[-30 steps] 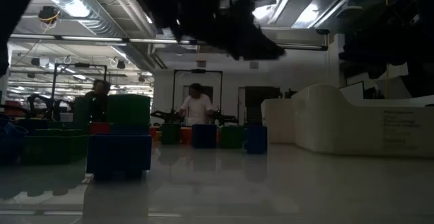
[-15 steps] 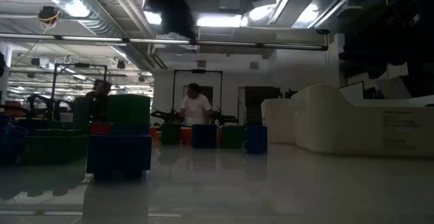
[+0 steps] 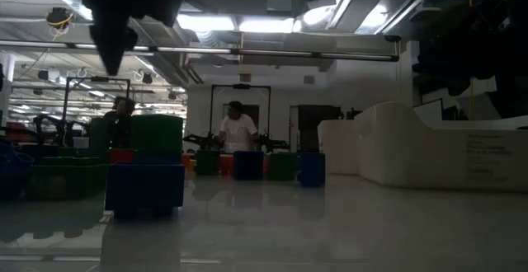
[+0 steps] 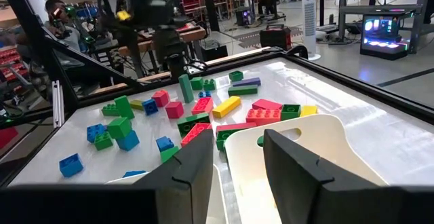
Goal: Sort blocks by size
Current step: Put the green thin rectangle block into the top white bin
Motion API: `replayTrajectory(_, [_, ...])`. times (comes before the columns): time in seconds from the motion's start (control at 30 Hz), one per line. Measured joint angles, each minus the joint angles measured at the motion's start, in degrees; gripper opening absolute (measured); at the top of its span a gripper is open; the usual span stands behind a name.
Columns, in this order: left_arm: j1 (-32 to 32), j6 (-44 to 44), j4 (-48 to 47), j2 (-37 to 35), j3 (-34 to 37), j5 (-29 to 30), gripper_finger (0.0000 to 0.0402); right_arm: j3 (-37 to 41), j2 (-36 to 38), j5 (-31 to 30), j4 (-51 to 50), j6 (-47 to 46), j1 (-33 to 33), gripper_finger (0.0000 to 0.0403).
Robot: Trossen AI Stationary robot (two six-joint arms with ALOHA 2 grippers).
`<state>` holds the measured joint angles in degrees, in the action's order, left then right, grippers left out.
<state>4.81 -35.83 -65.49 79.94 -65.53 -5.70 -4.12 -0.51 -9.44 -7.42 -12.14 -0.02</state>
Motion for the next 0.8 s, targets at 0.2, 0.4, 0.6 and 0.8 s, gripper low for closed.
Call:
replayTrajectory(0.2, [0.81, -5.19, -0.48, 0.17, 2.54, 7.15, 0.0205, 0.0, 0.0, 0.01, 0.0, 0.0, 0.0, 0.0131])
replayTrajectory(0.4, [0.77, -8.54, -2.33, 0.15, 2.58, 14.55, 0.0205, 0.0, 0.0, 0.01, 0.0, 0.0, 0.0, 0.0131])
replayTrajectory(0.6, [0.77, -12.95, -3.52, 0.31, 2.6, 16.61, 0.0205, 0.0, 0.0, 0.03, 0.0, -0.02, -0.01, 0.0131])
replayTrajectory(0.8, [0.77, -16.35, -4.61, 0.33, 2.6, 16.9, 0.0205, 0.0, 0.0, 0.02, -0.01, -0.01, 0.0, 0.0131])
